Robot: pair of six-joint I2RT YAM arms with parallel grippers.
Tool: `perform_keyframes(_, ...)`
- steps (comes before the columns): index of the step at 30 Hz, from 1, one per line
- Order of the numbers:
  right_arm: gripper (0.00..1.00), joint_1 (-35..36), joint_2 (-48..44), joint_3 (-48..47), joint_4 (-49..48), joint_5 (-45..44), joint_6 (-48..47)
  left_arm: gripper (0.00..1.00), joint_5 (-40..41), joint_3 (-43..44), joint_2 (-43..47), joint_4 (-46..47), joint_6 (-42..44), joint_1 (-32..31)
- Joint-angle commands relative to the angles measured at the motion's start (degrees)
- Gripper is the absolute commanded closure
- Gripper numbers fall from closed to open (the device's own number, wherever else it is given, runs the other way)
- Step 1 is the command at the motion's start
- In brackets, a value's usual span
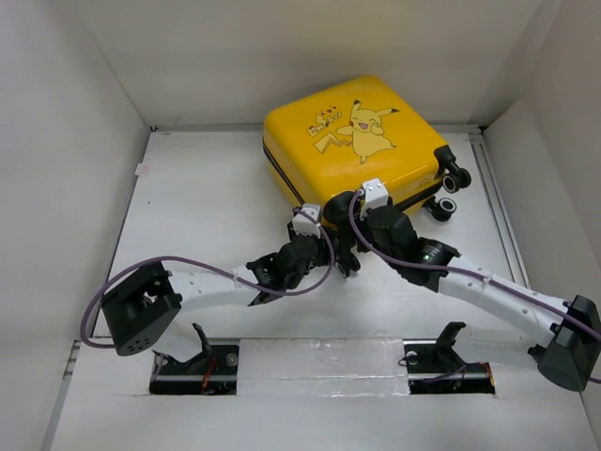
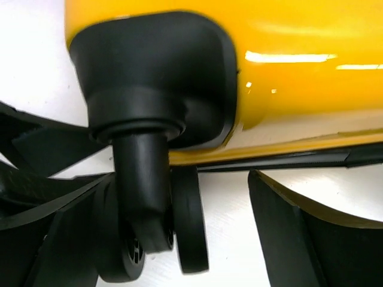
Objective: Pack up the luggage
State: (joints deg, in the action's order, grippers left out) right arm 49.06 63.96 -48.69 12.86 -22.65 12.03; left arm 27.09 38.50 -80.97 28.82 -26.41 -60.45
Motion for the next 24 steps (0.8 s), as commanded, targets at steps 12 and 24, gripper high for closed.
perform_keyframes(12, 0.21, -5.73, 3.97, -2.29, -7.41, 10.17, -3.59, 0.75, -1.43, 3.07, -2.61, 8.01, 3.65, 3.67)
perform_keyframes(24, 1.0, -6.26, 3.72, -2.55, -5.48, 10.27, -4.12, 1.0, 0.06, 1.75, -1.91, 9.77, 5.06, 7.27)
